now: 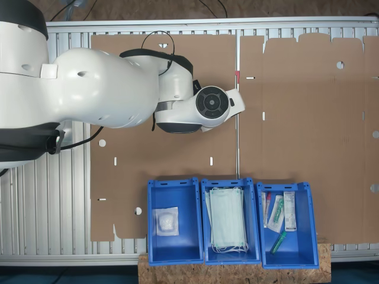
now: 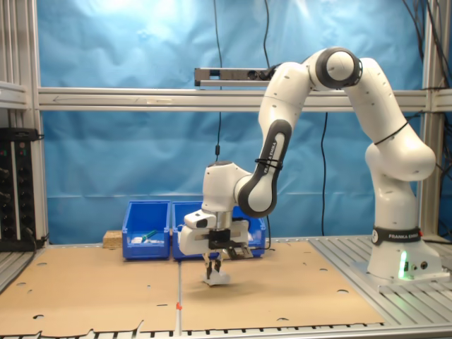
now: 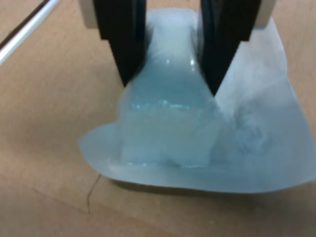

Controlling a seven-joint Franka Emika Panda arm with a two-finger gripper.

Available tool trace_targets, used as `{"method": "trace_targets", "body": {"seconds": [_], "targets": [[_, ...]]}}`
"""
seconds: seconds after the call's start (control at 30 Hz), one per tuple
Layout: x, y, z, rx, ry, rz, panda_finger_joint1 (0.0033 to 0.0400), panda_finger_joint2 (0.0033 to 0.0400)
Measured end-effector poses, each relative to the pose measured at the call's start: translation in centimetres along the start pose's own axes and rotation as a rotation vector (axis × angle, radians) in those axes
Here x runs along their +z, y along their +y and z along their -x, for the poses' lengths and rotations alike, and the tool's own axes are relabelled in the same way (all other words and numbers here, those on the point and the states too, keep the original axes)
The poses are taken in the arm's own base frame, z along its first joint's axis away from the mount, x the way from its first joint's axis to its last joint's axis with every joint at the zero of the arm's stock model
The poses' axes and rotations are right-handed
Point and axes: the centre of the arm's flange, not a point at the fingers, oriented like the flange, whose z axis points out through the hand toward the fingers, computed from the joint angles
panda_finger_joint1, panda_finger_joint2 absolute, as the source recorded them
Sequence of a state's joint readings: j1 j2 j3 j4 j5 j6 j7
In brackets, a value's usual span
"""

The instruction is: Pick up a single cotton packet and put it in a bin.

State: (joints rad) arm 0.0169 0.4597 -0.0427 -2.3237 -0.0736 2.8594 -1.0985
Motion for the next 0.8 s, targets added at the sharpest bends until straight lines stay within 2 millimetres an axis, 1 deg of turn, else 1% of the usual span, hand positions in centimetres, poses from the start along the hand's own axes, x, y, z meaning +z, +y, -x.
{"method": "trace_targets", "body": {"seconds": [0.13,0.23,0.4,0.57,0.7,0.8], "targets": [[-0.6,0.1,-0.1,0.0,-0.003,-0.007,0.0073,0.0073],[-1.4,0.2,-0.1,0.0,-0.009,-0.016,0.0074,0.0074],[-4.5,0.5,0.0,0.004,-0.021,-0.036,0.0074,0.0074],[-8.4,0.8,0.1,0.009,-0.029,-0.045,0.0074,0.0074],[-12.3,1.0,0.6,0.018,-0.032,-0.046,0.0074,0.0074],[-15.5,1.2,1.4,0.033,-0.032,-0.038,0.0074,0.0074]]}}
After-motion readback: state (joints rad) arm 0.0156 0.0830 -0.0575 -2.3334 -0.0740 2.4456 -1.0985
